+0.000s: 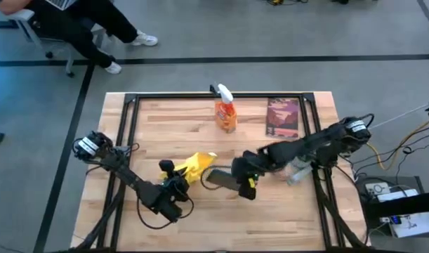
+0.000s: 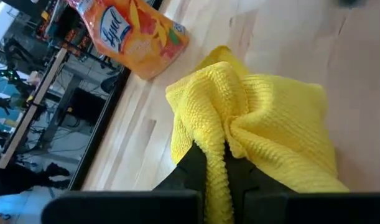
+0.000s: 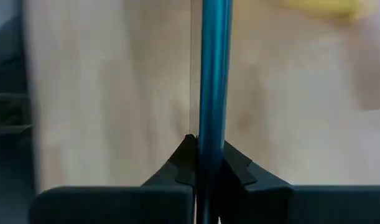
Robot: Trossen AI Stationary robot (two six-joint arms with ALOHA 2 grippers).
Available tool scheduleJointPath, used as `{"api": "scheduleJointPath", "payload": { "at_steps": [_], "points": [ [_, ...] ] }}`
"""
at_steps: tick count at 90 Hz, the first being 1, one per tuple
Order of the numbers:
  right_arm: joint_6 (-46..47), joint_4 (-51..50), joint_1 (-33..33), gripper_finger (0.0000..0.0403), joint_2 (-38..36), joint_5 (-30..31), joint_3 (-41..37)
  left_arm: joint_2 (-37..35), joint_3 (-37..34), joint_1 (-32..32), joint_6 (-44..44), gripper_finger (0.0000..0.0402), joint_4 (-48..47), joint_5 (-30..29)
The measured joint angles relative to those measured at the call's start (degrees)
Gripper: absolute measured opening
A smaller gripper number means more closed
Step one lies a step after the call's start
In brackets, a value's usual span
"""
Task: Apply microfiber cloth
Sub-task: Wipe the front and back of the tablet with the yellow microfiber cloth
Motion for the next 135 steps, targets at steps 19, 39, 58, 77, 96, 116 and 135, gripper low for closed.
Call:
{"api": "scheduleJointPath", "payload": {
  "at_steps": [19,39,58,77,96,116,135],
  "points": [
    [-6.4,0.6,-6.8,0.0009,5.7,-12.6,-0.6,0.0,0.0,-1.7,-1.4,0.0000,1.9,0.1],
    [-12.2,2.3,-9.9,0.0015,12.5,-23.2,-0.6,-0.1,-0.2,-3.0,-0.9,0.0000,3.3,0.0],
    [-15.3,4.6,-9.9,0.0028,13.7,-22.7,0.4,-0.1,-4.5,-0.2,11.1,0.0000,21.9,6.0],
    [-16.9,7.1,-10.0,0.0018,13.4,-20.1,1.8,-0.1,-12.6,3.5,31.4,0.0000,54.3,16.8],
    [-19.0,8.0,-10.0,0.0039,13.5,-16.4,2.2,-0.1,-15.8,4.7,32.0,0.0000,60.6,21.1],
    [-19.8,11.1,-10.0,0.0088,13.5,-8.4,2.2,-0.1,-16.9,4.7,30.2,0.0000,60.5,21.5],
    [-21.8,14.7,-9.6,0.0137,13.5,-5.3,2.2,-0.1,-16.9,4.7,30.0,0.0000,60.5,24.2]
  ]
}}
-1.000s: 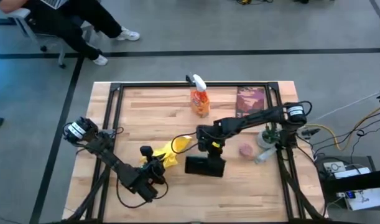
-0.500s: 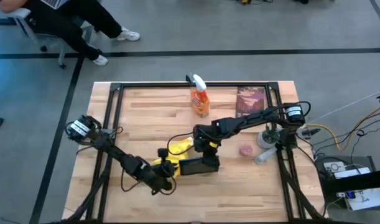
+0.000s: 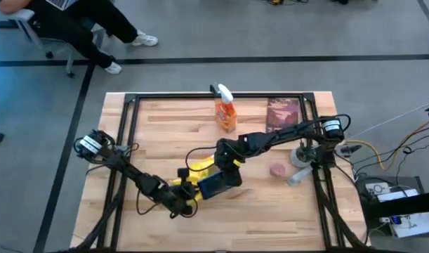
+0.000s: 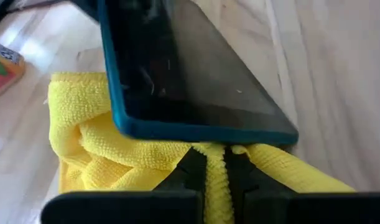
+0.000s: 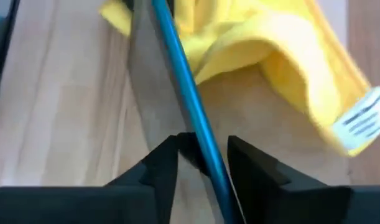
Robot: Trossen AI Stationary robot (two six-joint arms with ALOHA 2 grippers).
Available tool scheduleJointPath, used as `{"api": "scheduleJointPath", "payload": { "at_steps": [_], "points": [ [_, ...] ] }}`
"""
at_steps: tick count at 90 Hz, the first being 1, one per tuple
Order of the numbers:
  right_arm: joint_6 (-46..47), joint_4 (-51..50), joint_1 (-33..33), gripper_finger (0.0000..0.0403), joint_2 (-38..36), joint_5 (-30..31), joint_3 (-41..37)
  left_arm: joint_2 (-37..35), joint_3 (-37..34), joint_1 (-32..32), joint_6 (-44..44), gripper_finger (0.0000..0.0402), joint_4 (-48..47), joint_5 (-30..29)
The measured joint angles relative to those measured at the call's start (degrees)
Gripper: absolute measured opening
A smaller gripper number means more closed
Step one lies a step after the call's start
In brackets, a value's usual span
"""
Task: Apply microfiber cloth
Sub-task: Wipe the front and back of the tablet with the yellow microfiber cloth
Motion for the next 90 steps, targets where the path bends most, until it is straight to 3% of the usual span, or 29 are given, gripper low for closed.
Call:
{"api": "scheduleJointPath", "payload": {
  "at_steps": [21,38,50,63,73,90],
  "points": [
    [-2.9,1.6,0.4,0.0185,0.0,4.7,0.0,0.0,0.0,0.0,0.0,0.0000,-0.3,0.6],
    [-4.1,1.4,1.0,0.0200,-0.4,5.7,-0.1,0.0,0.0,-0.1,-0.3,0.0000,-2.4,0.4],
    [-4.6,2.5,4.1,0.0199,-1.1,6.9,-0.1,-0.2,0.0,0.0,-0.7,0.0000,-3.8,0.0],
    [-5.7,2.6,9.4,0.0202,-0.3,12.8,-0.1,-0.5,0.4,0.0,-0.7,0.0000,-5.6,-0.1],
    [-5.3,2.4,13.7,0.0204,0.3,19.4,-0.5,-1.2,1.5,-0.1,-1.4,0.0000,-12.7,-0.3],
    [-2.4,2.6,19.0,0.0198,0.8,29.8,-1.2,-2.3,8.7,-0.3,-4.1,0.0000,-33.4,-0.3]
  ]
}}
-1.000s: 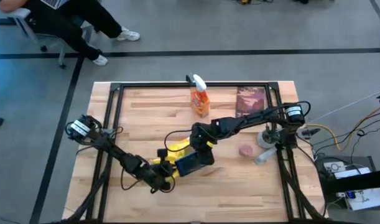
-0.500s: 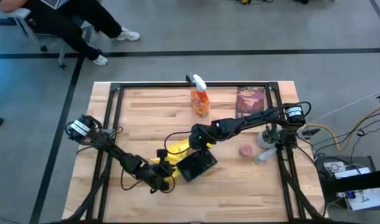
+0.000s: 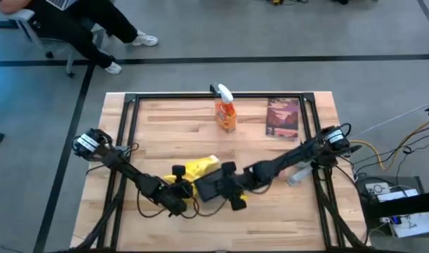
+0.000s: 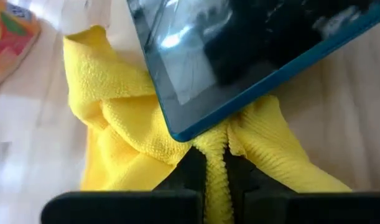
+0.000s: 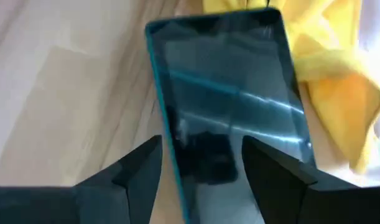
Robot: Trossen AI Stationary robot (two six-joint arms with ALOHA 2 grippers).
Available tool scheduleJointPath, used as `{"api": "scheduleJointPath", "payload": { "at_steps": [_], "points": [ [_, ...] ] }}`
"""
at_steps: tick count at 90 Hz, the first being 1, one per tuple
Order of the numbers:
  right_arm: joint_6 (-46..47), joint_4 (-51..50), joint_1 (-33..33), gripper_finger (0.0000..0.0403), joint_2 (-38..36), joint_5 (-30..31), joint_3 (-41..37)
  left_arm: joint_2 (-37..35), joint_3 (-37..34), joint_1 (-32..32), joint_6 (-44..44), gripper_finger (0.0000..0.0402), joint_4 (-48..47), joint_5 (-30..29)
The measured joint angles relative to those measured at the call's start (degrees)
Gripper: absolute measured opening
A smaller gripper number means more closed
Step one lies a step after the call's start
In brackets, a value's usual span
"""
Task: Apply microfiber cloth
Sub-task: Wipe the front and back of the tablet with the yellow microfiber cloth
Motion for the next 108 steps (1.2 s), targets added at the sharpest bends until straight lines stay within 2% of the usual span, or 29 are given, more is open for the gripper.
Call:
{"api": "scheduleJointPath", "payload": {
  "at_steps": [12,24,44,54,68,79,89,100,108],
  "points": [
    [1.6,0.6,1.0,0.0193,1.4,2.5,-0.1,-0.1,5.8,-0.1,1.4,0.0000,-8.9,-1.3],
    [2.5,1.9,0.9,0.0190,3.8,2.8,-0.1,-0.1,8.7,-0.1,4.0,0.0000,-12.3,-0.5],
    [1.0,5.6,0.8,0.0191,6.9,2.9,0.0,0.2,8.7,-0.1,6.2,0.0000,-12.7,10.3],
    [1.0,5.3,0.8,0.0188,7.0,2.6,0.0,0.1,8.7,-0.1,5.8,0.0000,-16.9,10.3],
    [1.0,5.3,0.9,0.0185,7.0,2.3,0.0,-0.4,10.5,0.1,2.8,0.0000,-29.4,4.7],
    [1.1,5.4,0.9,0.0187,7.2,2.1,0.0,-0.4,13.2,0.2,-2.7,0.0000,-40.6,-3.7],
    [1.1,5.5,0.9,0.0185,7.3,2.1,-0.1,-0.4,15.7,0.2,-6.9,0.0000,-45.9,-9.8],
    [1.1,5.5,0.9,0.0183,7.3,2.2,-0.1,-0.7,18.4,-0.1,-8.1,0.0000,-44.6,-15.0],
    [1.1,5.4,1.2,0.0184,6.9,3.6,0.1,-0.9,19.1,-0.2,-5.7,0.0000,-36.5,-13.8]
  ]
}}
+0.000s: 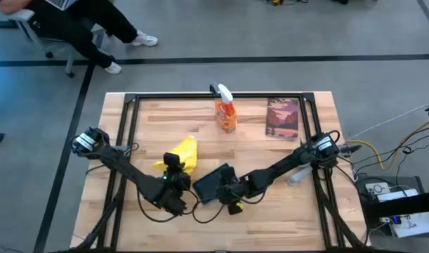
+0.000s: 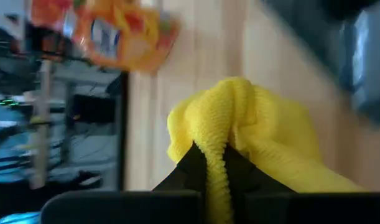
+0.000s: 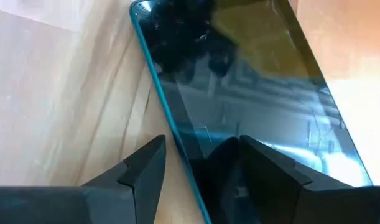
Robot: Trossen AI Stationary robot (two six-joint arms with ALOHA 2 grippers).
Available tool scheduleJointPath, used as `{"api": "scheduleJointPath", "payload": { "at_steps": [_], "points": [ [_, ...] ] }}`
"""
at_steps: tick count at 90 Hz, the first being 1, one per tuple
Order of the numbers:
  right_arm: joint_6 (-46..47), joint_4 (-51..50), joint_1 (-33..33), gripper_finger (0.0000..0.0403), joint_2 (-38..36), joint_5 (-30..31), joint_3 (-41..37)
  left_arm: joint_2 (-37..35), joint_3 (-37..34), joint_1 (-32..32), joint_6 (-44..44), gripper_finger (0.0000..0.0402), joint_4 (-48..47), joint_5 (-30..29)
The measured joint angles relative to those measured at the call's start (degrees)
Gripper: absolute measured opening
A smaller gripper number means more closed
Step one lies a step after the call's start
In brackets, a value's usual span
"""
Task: Apply microfiber cloth
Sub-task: Wipe the front and back of the tablet with the yellow microfiber cloth
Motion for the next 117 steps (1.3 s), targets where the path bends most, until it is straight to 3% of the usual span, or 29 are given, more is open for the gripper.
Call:
{"api": "scheduleJointPath", "payload": {
  "at_steps": [19,49,65,76,96,117],
  "points": [
    [-1.3,-0.4,2.4,0.0175,-4.5,7.4,0.3,0.3,-5.2,0.0,14.5,0.0000,32.0,10.0],
    [3.3,-3.3,4.3,0.0187,-8.4,11.0,0.4,1.0,-15.5,3.6,33.3,0.0000,75.8,11.6],
    [6.2,-19.7,5.7,0.0215,-12.4,12.0,5.4,1.1,-20.5,7.2,34.5,0.0000,88.3,12.0],
    [10.8,-24.6,6.7,0.0230,-14.8,17.3,7.2,1.1,-25.0,9.5,34.3,0.0000,100.5,18.1],
    [13.2,-16.0,6.0,0.0238,-14.1,18.8,5.9,1.1,-29.5,11.0,34.2,0.0000,111.3,21.3],
    [14.8,-8.2,3.8,0.0211,-7.7,20.2,5.3,1.2,-29.6,10.3,34.3,0.0012,113.3,23.4]
  ]
}}
